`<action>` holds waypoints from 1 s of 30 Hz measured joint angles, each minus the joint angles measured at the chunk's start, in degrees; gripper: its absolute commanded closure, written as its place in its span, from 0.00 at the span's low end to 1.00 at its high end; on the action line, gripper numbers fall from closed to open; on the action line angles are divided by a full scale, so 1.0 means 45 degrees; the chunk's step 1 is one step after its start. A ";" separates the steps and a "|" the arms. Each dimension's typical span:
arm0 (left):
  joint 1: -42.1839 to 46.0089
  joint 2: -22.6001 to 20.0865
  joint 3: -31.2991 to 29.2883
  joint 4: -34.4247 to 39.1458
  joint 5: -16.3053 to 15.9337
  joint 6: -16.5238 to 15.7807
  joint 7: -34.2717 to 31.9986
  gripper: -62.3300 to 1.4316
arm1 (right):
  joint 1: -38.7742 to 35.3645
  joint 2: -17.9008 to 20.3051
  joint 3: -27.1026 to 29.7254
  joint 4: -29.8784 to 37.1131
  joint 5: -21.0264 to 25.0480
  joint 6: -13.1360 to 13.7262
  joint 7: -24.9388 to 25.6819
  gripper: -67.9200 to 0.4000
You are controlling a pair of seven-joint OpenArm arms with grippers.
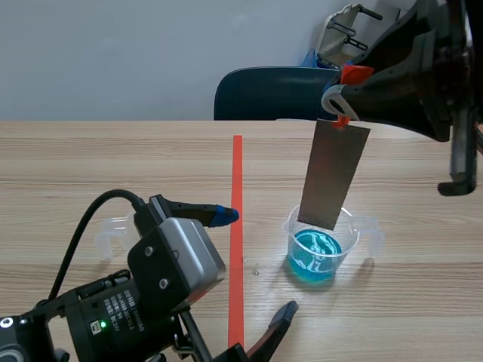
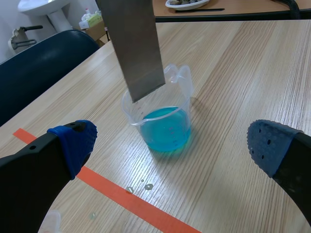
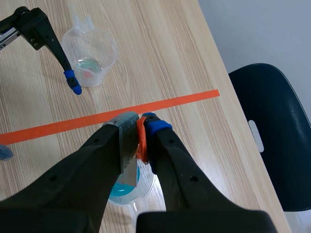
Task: Do the redox reaction experiment
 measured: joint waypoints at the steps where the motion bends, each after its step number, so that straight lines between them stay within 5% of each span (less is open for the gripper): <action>1: 0.0000 0.0000 0.0000 0.0000 0.0000 0.0000 0.0000 0.00 | 0.0000 0.0000 0.0073 0.0039 0.0126 0.0000 -0.0151 0.99; 30: 0.0000 0.0000 0.0000 0.0000 0.0000 0.0000 0.0000 0.00 | 0.0000 -0.0005 0.0525 0.0316 0.0607 -0.0005 -0.0665 0.99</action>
